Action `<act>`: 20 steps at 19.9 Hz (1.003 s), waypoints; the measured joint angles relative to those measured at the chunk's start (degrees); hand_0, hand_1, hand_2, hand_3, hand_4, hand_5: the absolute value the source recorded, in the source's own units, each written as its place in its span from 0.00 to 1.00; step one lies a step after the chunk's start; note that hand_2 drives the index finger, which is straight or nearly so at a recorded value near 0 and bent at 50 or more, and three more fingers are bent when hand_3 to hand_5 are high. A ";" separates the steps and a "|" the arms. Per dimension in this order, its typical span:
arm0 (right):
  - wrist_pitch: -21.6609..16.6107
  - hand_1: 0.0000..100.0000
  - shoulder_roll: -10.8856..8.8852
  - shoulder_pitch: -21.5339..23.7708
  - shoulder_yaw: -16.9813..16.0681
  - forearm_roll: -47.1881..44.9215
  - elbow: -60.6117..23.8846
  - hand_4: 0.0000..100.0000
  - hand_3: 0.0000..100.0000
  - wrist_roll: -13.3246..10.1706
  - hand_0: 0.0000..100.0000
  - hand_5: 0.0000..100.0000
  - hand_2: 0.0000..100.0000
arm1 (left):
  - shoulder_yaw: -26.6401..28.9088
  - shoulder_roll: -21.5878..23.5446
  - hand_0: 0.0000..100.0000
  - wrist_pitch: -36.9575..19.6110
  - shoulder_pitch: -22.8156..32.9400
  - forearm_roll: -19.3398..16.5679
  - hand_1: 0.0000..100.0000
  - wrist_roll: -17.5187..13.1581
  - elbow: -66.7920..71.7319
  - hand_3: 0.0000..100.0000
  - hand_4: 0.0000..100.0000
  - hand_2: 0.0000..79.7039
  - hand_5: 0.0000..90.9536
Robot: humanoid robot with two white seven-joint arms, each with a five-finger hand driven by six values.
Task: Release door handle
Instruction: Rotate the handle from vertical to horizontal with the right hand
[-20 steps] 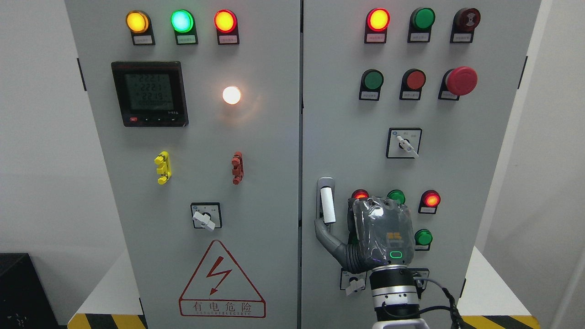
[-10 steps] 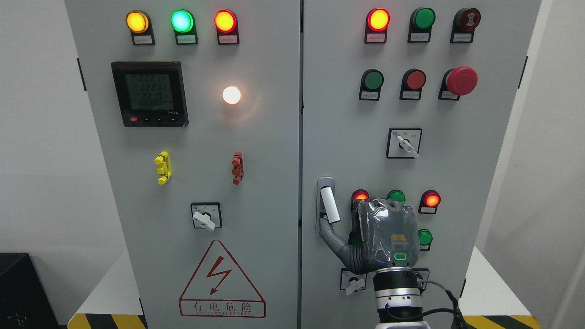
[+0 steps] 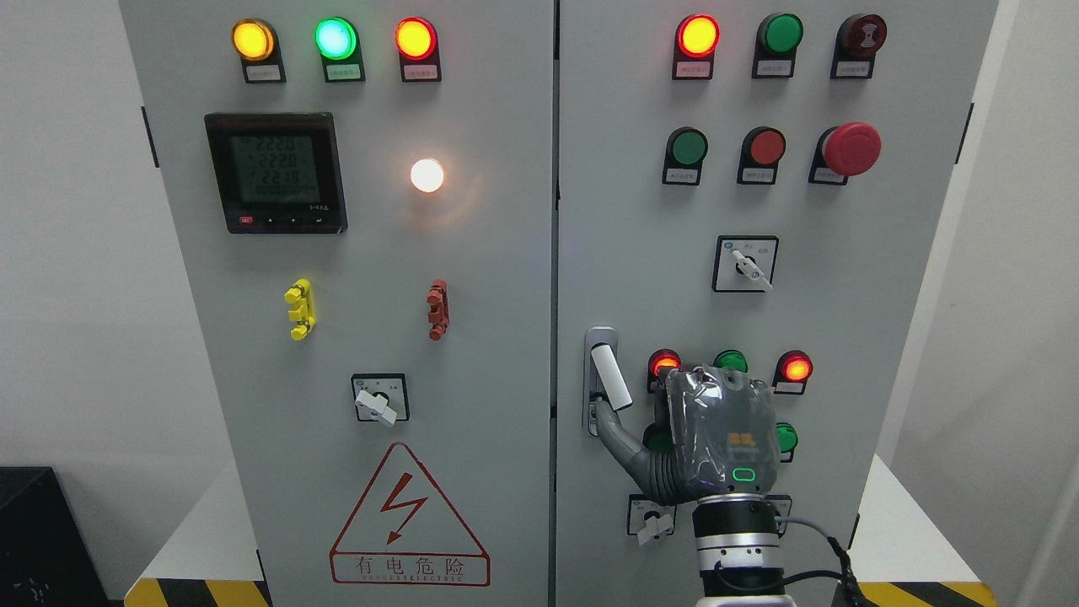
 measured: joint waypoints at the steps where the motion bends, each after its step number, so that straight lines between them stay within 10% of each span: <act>1: 0.00 0.33 0.00 0.00 -0.08 0.00 -0.04 1.00 1.00 -0.05 0.29 0.95 0.89 | 0.00 0.00 0.00 0.00 0.00 0.00 0.00 0.00 0.00 0.09 0.01 0.03 0.00; 20: 0.02 0.35 0.01 0.03 -1.45 0.07 -0.51 1.00 1.00 -0.50 0.34 0.95 0.89 | 0.00 0.00 0.00 0.00 0.00 0.00 0.00 0.00 0.00 0.09 0.01 0.03 0.00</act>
